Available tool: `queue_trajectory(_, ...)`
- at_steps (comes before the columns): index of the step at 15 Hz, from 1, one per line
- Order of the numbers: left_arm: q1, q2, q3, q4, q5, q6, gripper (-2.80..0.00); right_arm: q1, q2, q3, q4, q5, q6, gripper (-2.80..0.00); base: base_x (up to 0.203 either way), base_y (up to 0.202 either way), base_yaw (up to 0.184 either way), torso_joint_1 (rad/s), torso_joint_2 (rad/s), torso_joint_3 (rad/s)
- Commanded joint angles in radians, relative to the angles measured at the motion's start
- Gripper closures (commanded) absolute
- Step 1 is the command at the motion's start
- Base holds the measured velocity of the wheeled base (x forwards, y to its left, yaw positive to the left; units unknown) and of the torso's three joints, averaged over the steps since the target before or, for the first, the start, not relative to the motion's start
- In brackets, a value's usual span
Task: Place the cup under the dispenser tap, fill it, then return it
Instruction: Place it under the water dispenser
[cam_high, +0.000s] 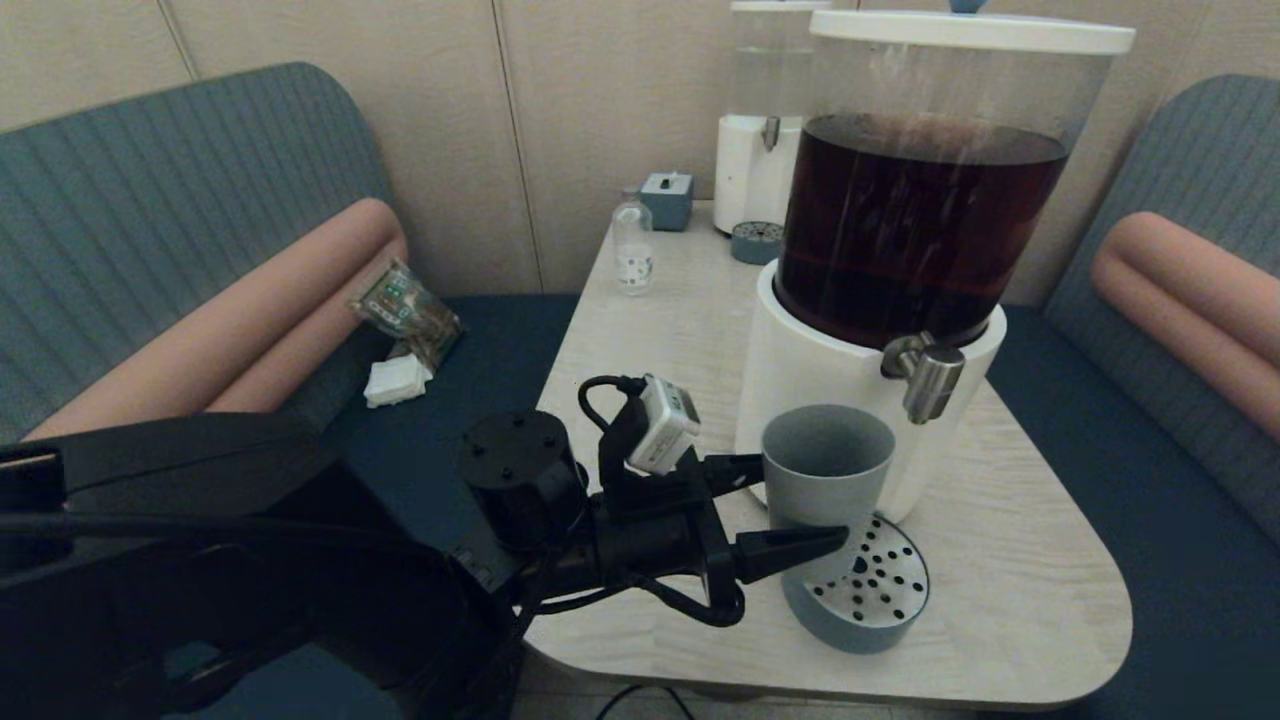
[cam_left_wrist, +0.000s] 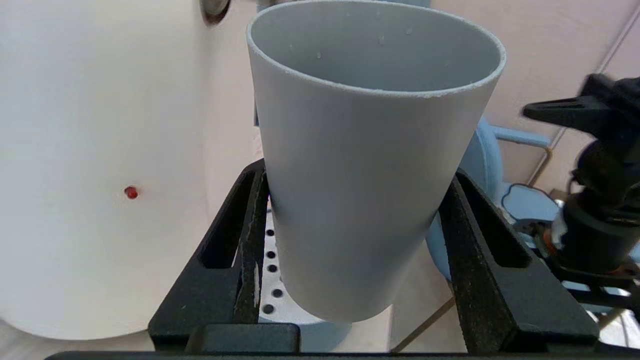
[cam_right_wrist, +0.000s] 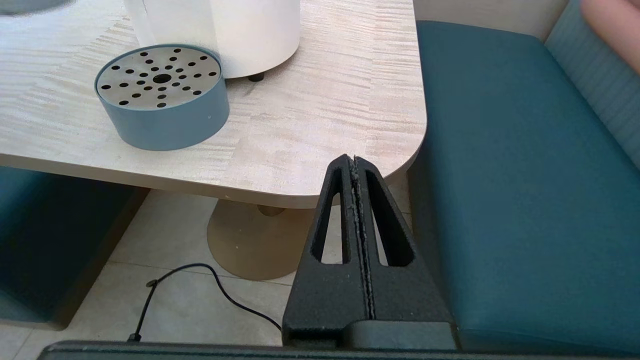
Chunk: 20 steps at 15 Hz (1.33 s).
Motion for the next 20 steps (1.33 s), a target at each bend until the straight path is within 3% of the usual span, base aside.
queue_trajectory(1,-0.006,0.059,-0.034,-0.008,-0.004,-0.001,0.0,0.0,-0.001,0.0,0.0,0.0,0.0,0.0,0.0,0.0,0.0,0.0,0.0,0.0)
queue_trajectory(9,-0.017,0.223,-0.23,-0.008,-0.003,-0.004,0.0,0.0,-0.001,0.002,0.0,0.0,0.0,0.0,0.0,0.0,0.0,0.0,0.0,0.0)
queue_trajectory(20,-0.03,0.345,-0.362,-0.008,-0.001,-0.015,0.0,0.0,-0.001,0.0,0.0,0.0,0.0,0.0,0.0,0.0,0.0,0.0,0.0,0.0)
